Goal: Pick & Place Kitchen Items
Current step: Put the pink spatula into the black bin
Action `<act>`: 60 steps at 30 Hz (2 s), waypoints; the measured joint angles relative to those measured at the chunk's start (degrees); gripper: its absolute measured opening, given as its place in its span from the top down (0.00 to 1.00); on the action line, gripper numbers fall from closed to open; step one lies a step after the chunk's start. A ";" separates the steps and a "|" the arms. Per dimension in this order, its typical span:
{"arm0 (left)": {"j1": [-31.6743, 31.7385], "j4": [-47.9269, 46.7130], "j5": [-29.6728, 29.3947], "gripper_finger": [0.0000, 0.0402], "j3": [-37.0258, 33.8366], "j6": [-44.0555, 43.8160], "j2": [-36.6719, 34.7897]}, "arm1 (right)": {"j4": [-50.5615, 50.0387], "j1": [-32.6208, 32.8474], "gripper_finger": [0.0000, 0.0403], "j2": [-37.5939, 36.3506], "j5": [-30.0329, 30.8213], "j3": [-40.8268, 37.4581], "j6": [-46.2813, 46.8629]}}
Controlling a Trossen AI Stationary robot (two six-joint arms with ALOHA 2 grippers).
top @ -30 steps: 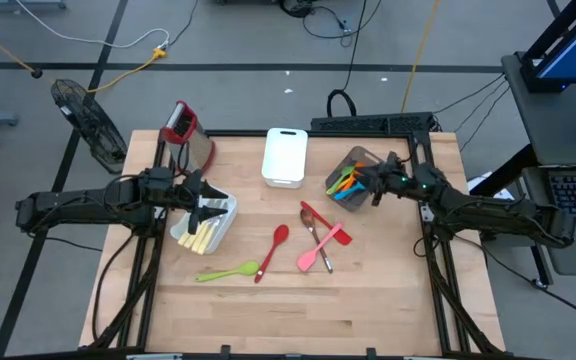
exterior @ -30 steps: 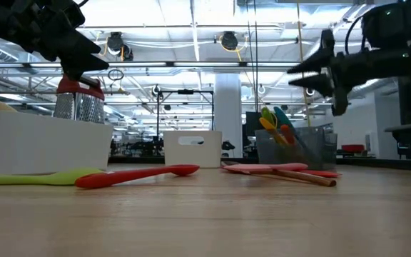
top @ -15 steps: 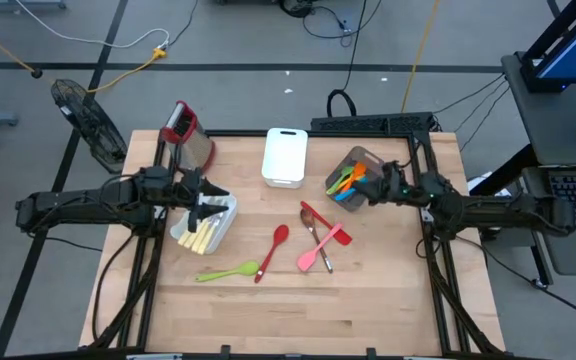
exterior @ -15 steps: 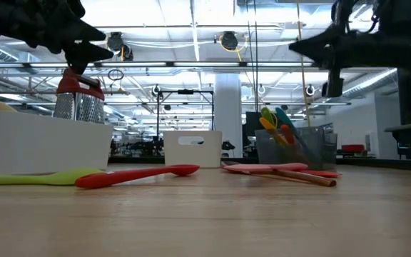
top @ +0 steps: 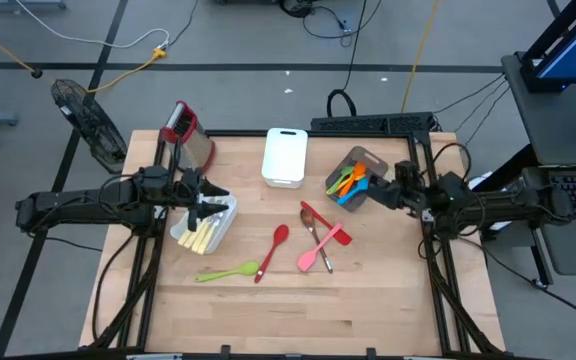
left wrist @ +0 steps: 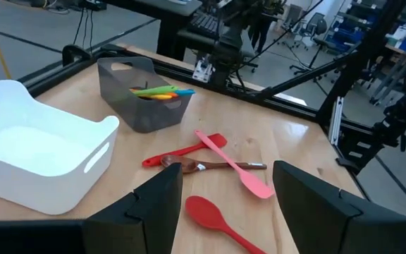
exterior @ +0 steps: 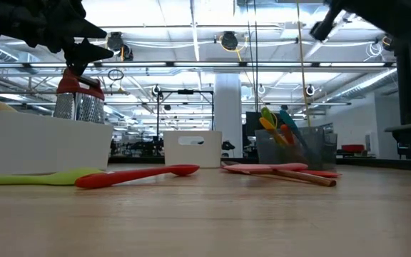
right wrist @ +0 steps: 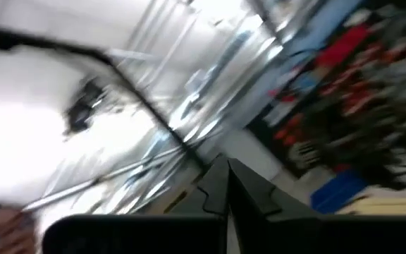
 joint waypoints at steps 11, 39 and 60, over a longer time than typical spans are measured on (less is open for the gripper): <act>0.00 0.02 0.00 0.43 0.00 0.04 -0.01 | -0.53 2.48 0.98 0.01 -5.43 0.94 -5.85; -0.01 -0.07 0.02 0.43 0.00 0.30 0.00 | -66.83 2.45 0.87 17.33 -9.05 25.77 -56.29; 0.11 0.02 -0.01 0.43 0.00 0.62 0.06 | -79.85 8.42 0.56 40.16 2.49 36.90 -79.43</act>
